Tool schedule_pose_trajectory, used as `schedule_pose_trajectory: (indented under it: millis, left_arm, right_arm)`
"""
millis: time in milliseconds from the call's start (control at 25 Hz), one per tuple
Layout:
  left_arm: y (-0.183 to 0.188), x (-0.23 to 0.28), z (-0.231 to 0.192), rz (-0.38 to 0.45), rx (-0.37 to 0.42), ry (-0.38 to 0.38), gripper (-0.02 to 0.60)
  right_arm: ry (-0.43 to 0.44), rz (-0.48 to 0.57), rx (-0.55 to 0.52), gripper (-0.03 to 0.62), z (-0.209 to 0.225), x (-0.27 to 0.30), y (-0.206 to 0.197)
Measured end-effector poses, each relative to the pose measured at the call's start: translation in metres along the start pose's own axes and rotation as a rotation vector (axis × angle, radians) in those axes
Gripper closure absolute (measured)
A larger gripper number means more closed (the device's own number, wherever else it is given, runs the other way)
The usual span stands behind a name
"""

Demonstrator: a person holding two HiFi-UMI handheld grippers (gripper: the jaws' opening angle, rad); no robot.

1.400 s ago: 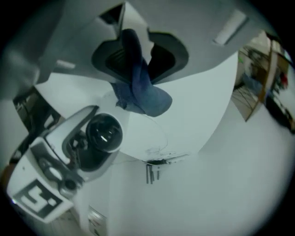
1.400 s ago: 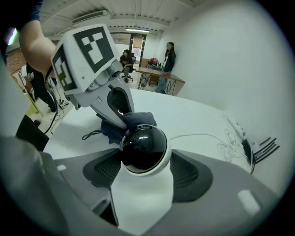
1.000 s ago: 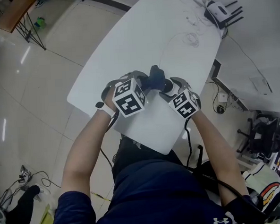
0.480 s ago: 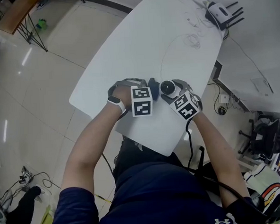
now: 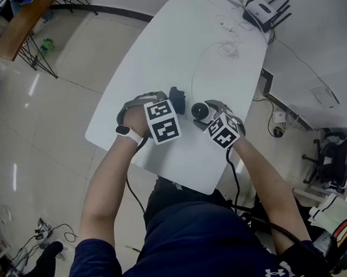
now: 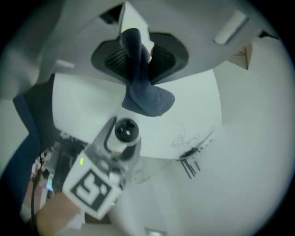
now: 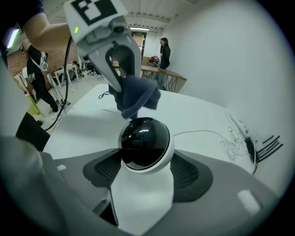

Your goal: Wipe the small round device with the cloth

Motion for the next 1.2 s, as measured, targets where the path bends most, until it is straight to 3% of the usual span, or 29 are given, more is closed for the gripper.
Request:
schedule_pose_trajectory:
  millis: [80, 160, 280, 400, 480, 600, 840, 1040, 1200]
  left_arm:
    - [0.034, -0.037, -0.005, 0.152, -0.029, 0.006, 0.486]
    - [0.066, -0.054, 0.0, 0.195, 0.069, 0.014, 0.486]
    - [0.093, -0.04, 0.016, 0.076, 0.325, 0.028, 0.486]
    - [0.103, -0.013, 0.03, 0.0, 0.455, -0.005, 0.486]
    - [0.098, -0.002, 0.029, -0.004, 0.435, -0.026, 0.486]
    - [0.086, -0.006, 0.015, 0.028, 0.324, -0.065, 0.486]
    - [0.049, 0.01, -0.001, -0.032, 0.223, -0.132, 0.486]
    - [0.015, 0.055, 0.015, -0.127, 0.225, -0.175, 0.486]
    - [0.004, 0.073, 0.02, -0.212, 0.309, -0.145, 0.486]
  right_arm:
    - [-0.008, 0.023, 0.006, 0.254, 0.002, 0.0, -0.002]
    - [-0.025, 0.049, 0.024, 0.22, 0.002, -0.003, -0.004]
    - [-0.042, 0.089, 0.114, 0.212, 0.001, -0.018, -0.014]
    - [-0.056, 0.146, 0.273, 0.214, -0.001, -0.039, -0.034]
    - [-0.075, 0.179, 0.346, 0.215, -0.002, -0.053, -0.05]
    - [-0.095, 0.21, 0.433, 0.227, -0.005, -0.069, -0.077]
    - [-0.089, 0.229, 0.533, 0.23, -0.025, -0.079, -0.103]
    - [-0.089, 0.259, 0.548, 0.233, -0.03, -0.087, -0.096]
    - [-0.093, 0.291, 0.551, 0.237, -0.029, -0.097, -0.089]
Point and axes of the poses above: the fingertips, and each gripper's own axes: x forward along the fingers, z to its right, y out of its top, the point moved 1 cm from there along -x, backward along the fingers, and after that the axes turned 5 degrees about x, right-handed, at the moved point
